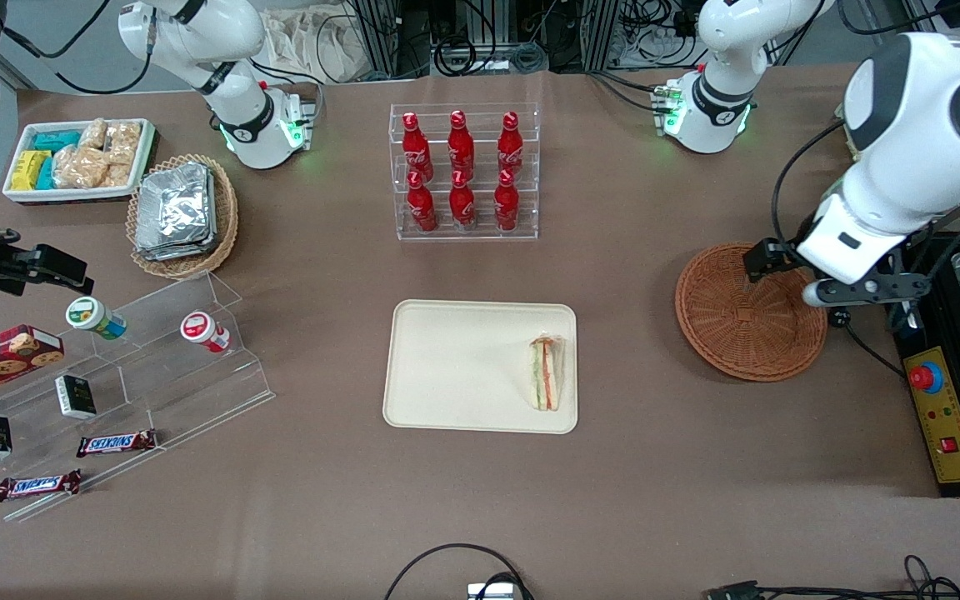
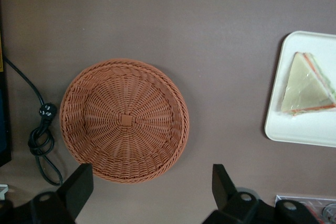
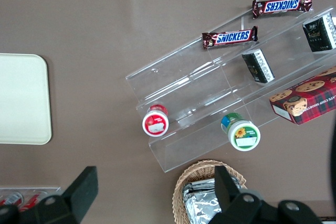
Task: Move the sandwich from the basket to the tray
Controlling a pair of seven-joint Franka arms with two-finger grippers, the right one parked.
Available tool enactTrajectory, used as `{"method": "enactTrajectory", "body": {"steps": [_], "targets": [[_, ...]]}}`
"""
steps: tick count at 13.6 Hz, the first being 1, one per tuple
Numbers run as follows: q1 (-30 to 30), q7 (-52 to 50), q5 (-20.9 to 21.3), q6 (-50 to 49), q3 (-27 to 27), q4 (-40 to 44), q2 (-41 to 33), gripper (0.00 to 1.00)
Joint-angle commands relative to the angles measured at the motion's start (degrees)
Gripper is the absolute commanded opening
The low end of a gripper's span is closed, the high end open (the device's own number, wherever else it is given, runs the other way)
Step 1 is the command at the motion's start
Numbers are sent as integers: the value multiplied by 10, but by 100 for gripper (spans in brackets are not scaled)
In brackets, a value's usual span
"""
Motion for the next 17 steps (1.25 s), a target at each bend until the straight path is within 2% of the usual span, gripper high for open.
{"method": "enactTrajectory", "body": {"steps": [1,7,8,9,10,11,14,17], "targets": [[14,11,-16,-11,-2,21,13,100],[42,33,-11,-20,0,6,2,100],[34,61,-12,-30,25,4,-5,100],[-10,95,-14,-37,90,5,-8,100],[-81,119,-13,-49,180,7,-9,100],[-126,132,-12,-52,236,5,-15,100],[-135,183,6,-56,244,11,-11,100],[-138,193,42,-81,241,77,33,100]]}}
